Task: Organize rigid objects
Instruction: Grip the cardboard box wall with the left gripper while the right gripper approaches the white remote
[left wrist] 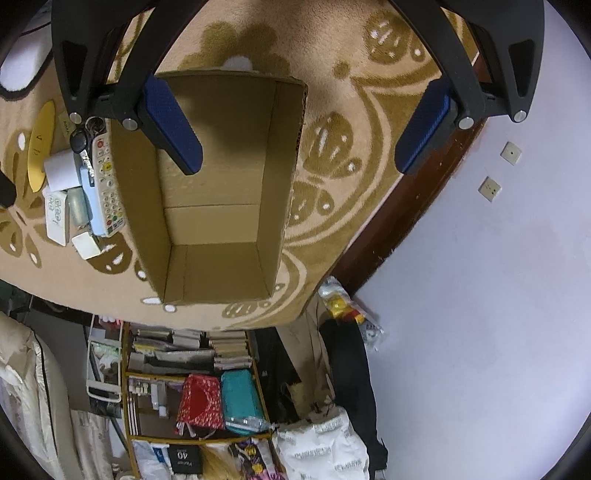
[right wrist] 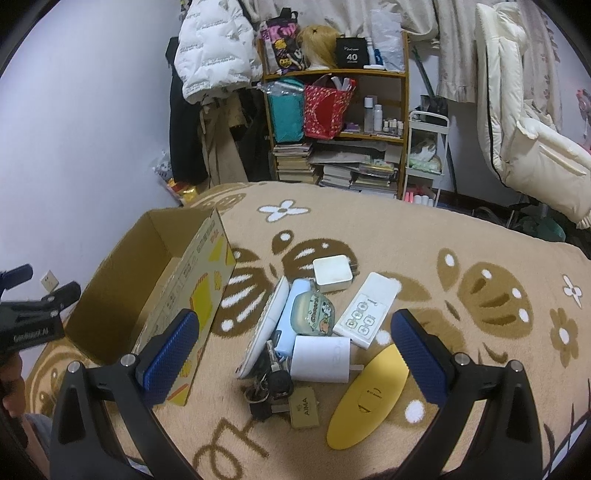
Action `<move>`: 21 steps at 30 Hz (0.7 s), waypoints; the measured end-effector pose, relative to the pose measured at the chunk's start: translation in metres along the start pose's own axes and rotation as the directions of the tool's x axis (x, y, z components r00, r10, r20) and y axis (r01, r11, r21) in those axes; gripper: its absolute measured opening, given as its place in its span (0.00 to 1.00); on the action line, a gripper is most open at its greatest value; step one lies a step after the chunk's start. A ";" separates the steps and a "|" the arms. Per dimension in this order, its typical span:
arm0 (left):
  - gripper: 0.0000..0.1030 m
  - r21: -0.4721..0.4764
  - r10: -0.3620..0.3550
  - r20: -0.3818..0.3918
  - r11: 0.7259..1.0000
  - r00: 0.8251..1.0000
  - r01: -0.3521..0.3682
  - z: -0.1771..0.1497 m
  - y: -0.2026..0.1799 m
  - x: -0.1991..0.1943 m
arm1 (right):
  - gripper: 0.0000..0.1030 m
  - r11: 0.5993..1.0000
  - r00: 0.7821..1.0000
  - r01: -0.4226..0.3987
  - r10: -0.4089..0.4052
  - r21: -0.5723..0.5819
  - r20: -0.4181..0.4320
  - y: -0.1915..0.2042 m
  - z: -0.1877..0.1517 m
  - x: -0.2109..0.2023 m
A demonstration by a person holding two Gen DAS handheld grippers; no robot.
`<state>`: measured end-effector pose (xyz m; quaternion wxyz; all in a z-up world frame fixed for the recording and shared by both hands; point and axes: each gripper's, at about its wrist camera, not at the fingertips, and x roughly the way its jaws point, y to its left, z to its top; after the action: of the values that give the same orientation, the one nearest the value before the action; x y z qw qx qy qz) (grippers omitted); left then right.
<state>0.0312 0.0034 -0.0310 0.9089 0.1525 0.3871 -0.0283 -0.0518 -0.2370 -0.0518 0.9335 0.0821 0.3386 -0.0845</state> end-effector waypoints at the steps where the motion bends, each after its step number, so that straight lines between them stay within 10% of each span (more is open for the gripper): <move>1: 1.00 -0.004 -0.007 -0.013 1.000 1.000 0.007 0.002 0.001 0.004 | 1.00 1.000 1.000 -0.001 0.001 -0.007 -0.004 0.001 0.000 0.001; 21: 1.00 0.012 0.021 -0.188 1.000 0.982 -0.019 0.019 0.007 0.077 | 0.89 0.994 0.990 -0.107 0.107 0.006 -0.093 0.027 0.006 0.070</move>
<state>0.0997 0.0096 -0.0719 0.8675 0.1631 0.4698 -0.0068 0.0103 -0.2190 -0.0901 0.9198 0.1047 0.3769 -0.0307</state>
